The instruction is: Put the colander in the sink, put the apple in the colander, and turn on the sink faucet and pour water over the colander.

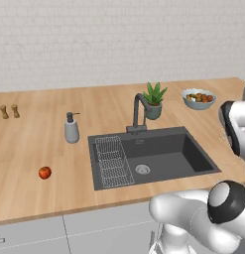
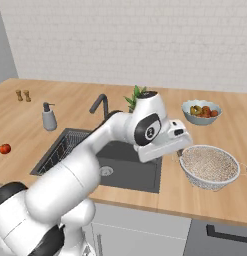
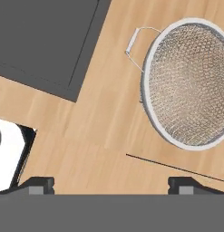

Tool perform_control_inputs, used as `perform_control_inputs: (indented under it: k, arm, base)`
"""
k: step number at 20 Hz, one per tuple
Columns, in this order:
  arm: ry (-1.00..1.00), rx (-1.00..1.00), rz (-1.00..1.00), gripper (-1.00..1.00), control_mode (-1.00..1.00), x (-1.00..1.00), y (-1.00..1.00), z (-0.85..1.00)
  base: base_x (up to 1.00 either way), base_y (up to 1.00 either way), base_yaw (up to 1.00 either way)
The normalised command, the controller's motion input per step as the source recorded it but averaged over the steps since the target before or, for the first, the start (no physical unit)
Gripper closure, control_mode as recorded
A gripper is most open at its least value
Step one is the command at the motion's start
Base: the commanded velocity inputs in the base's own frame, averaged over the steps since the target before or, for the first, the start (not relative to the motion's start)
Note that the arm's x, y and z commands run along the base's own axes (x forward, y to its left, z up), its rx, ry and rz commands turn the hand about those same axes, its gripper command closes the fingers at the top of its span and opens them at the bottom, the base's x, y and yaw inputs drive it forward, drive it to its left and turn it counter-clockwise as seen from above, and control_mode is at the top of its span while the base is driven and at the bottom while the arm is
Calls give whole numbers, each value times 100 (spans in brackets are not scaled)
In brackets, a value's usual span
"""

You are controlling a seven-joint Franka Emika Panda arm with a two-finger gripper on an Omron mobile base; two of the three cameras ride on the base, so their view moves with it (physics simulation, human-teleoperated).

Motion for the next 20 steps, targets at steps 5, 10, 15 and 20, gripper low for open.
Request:
perform_control_inputs:
  k: [5,10,15,20]
  arm:
    - [5,0,0,-100,-100,37,-42,-34]
    - [2,0,3,-100,-100,37,-32,-25]
    - [0,0,1,-100,-100,8,-13,-32]
    - [0,0,0,-100,-100,24,-2,-38]
  base:
    - [0,0,0]
    - [0,0,0]
    - [0,0,0]
    - [0,0,0]
